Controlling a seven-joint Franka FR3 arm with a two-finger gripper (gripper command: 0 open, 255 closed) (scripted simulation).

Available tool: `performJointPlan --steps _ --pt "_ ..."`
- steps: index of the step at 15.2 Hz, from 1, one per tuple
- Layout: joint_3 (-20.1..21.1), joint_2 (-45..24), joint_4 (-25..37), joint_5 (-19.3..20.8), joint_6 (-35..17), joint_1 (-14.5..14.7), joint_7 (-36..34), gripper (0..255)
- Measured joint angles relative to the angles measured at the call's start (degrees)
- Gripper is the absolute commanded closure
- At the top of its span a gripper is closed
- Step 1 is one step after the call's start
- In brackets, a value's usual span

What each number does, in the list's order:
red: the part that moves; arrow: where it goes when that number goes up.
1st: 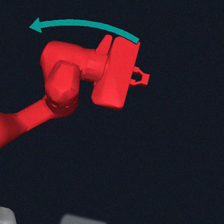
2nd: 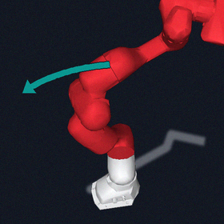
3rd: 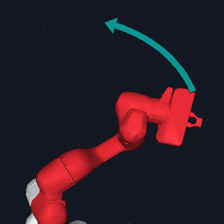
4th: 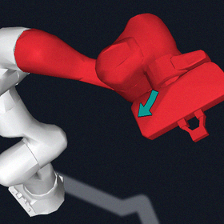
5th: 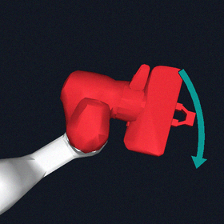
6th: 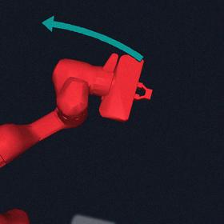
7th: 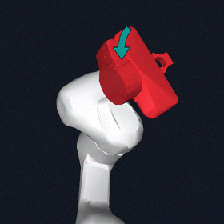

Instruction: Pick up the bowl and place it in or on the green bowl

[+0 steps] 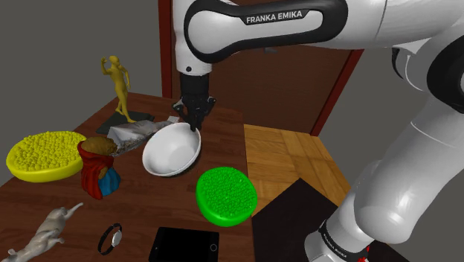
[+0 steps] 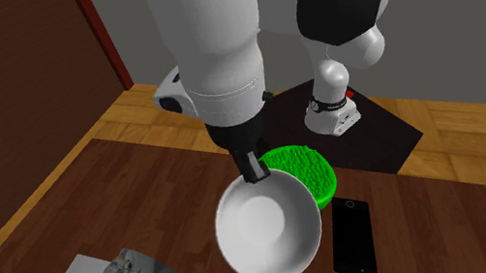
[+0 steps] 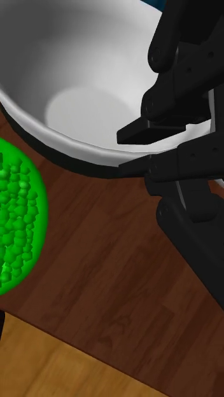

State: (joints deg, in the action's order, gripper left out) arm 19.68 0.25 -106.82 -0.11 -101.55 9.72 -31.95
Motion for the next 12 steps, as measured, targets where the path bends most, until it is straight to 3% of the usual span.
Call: performJointPlan --steps 12 --pt "-5.3 25.35 -19.15 -5.36 5.49 -1.03 8.72 255"
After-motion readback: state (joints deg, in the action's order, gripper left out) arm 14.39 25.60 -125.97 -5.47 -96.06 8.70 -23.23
